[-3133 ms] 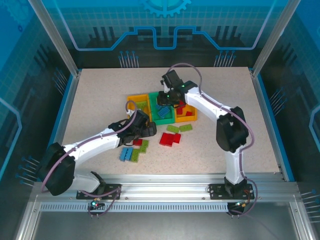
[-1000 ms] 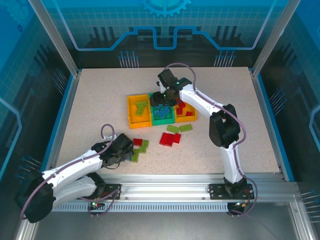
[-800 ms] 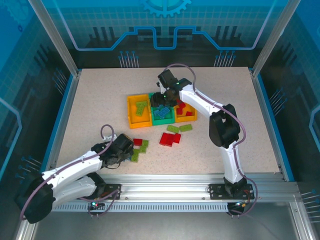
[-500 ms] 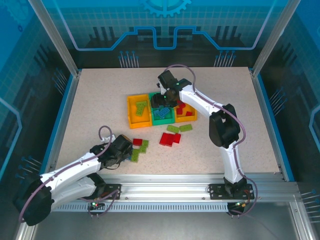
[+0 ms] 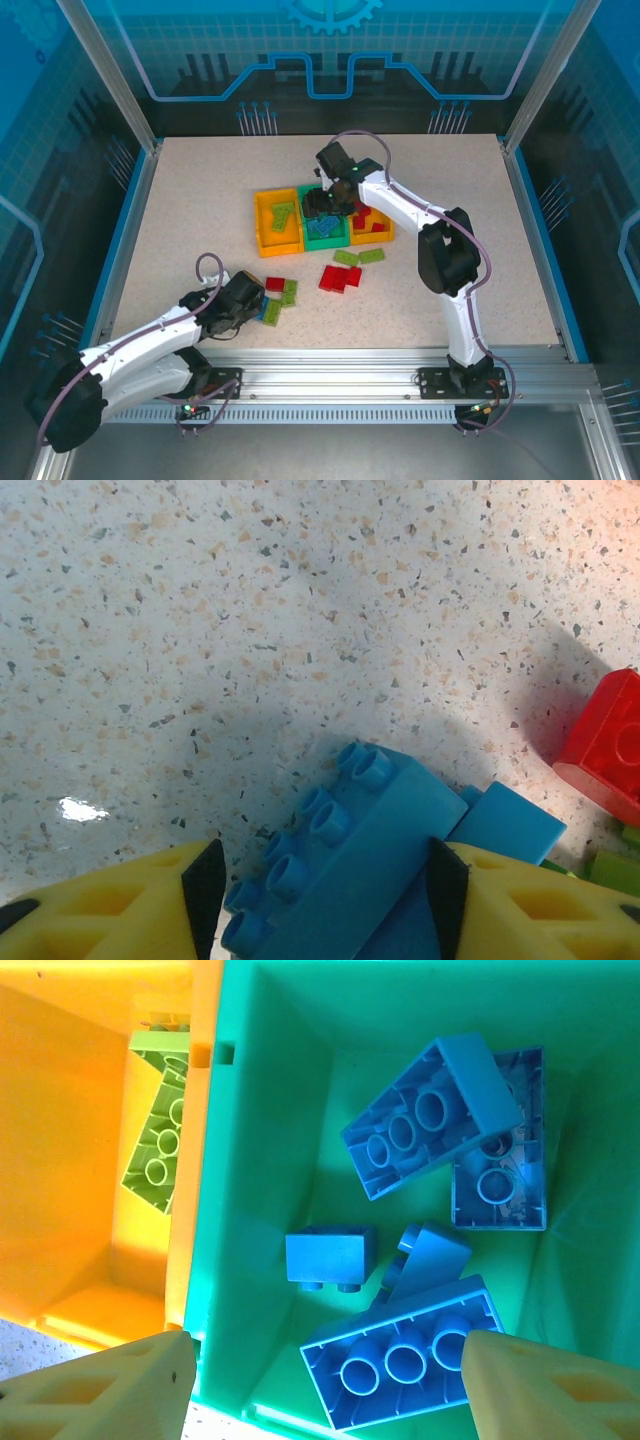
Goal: Sort the legos into containers by color
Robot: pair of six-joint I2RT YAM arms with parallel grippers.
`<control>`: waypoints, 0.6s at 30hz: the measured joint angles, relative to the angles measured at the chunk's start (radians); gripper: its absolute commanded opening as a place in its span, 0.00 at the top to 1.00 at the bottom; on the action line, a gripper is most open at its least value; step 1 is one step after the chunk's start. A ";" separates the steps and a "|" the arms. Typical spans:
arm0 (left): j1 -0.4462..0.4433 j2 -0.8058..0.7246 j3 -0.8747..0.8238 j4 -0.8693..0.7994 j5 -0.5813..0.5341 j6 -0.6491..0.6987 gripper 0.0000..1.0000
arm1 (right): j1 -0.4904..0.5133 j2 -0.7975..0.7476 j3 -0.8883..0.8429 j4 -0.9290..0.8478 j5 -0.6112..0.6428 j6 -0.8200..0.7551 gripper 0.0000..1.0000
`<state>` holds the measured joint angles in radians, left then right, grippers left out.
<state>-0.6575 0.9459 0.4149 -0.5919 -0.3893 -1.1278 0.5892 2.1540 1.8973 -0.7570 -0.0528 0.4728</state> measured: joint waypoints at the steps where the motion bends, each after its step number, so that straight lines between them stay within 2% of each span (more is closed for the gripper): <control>1: 0.000 0.000 0.000 0.002 0.000 0.000 0.45 | 0.000 0.000 0.000 0.000 0.000 0.000 0.28; 10: 0.000 0.051 -0.018 0.023 0.003 0.000 0.47 | 0.000 0.000 -0.002 0.001 0.003 0.000 0.28; 18: 0.000 0.054 -0.018 0.033 0.003 0.000 0.56 | -0.001 -0.002 -0.019 0.000 0.017 0.000 0.28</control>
<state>-0.6575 0.9997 0.3965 -0.5591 -0.3866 -1.1275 0.5884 2.1521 1.8786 -0.7574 -0.0360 0.4728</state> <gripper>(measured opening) 0.472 0.722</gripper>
